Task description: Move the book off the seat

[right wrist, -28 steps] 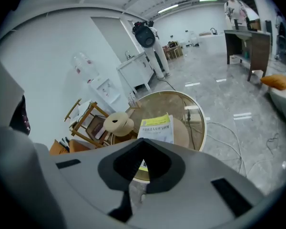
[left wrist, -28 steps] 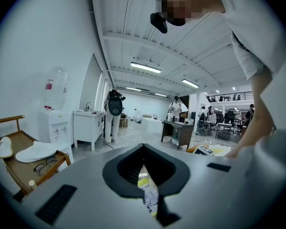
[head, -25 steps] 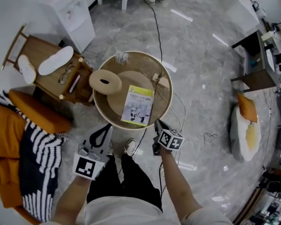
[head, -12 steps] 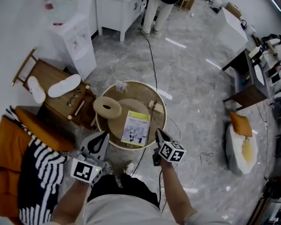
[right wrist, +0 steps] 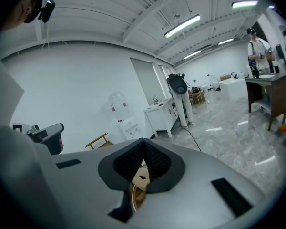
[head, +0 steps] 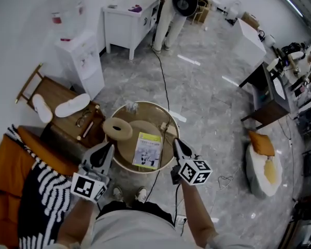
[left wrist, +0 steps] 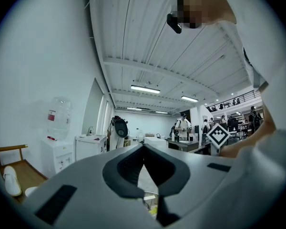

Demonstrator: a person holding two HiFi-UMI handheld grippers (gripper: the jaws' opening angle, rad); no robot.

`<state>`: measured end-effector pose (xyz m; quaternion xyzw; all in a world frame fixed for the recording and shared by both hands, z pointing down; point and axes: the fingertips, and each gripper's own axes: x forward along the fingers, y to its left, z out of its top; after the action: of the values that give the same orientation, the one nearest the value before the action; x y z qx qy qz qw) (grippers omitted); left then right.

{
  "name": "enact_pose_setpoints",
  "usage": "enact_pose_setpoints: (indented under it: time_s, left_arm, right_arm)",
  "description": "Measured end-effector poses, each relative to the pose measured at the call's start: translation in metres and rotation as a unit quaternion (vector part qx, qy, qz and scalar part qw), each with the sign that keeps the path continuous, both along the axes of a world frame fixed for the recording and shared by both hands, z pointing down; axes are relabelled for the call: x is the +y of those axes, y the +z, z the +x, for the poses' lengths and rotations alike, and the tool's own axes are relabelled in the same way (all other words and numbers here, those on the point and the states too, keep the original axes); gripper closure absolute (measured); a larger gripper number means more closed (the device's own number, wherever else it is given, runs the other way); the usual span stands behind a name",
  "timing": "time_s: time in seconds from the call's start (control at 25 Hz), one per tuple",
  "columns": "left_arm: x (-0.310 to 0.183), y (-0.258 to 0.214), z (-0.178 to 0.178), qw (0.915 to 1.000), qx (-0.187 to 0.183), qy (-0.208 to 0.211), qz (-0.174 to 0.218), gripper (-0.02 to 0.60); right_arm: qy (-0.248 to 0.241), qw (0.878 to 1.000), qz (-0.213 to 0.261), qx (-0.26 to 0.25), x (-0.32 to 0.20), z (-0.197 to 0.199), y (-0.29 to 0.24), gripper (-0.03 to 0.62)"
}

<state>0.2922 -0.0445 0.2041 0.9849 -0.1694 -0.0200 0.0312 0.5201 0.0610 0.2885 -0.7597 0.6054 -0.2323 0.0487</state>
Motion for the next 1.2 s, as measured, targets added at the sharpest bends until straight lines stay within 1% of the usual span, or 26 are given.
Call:
enact_pose_setpoints:
  time_s: [0.2,0.32,0.44,0.52,0.64,0.84,1.08,1.2]
  left_arm:
    - [-0.008,-0.017,-0.013,0.9997,0.005,-0.005,0.022,0.565]
    - [-0.014,-0.029,-0.021,0.9993,0.012,-0.014,0.031,0.565]
    - [-0.021,-0.043,-0.024,0.9989,0.021,-0.022,0.035,0.565]
    - [-0.024,-0.050,-0.024,0.9985,0.026,-0.024,0.041,0.565]
    - [-0.022,-0.056,-0.026,0.9981,0.026,-0.023,0.051,0.565]
    - [-0.026,-0.054,-0.032,0.9978,0.025,-0.039,0.048,0.565]
    - [-0.032,-0.056,-0.047,0.9965,0.038,-0.069,0.031,0.565]
    - [-0.028,-0.058,-0.051,0.9960,0.038,-0.073,0.033,0.565]
  right_arm:
    - [-0.018,0.999,0.036,0.028,0.003,-0.005,-0.046,0.572]
    - [-0.034,0.996,0.051,0.058,0.008,-0.010,-0.073,0.572]
    - [-0.036,0.993,0.073,0.089,0.014,-0.009,-0.103,0.572]
    - [-0.027,0.990,0.085,0.111,0.020,-0.007,-0.119,0.572]
    - [-0.014,0.987,0.098,0.129,0.032,-0.006,-0.134,0.572]
    - [0.011,0.980,0.092,0.176,0.057,-0.008,-0.146,0.572]
    - [0.059,0.974,0.095,0.195,0.097,-0.010,-0.147,0.572]
    - [0.073,0.972,0.098,0.200,0.109,-0.009,-0.149,0.572]
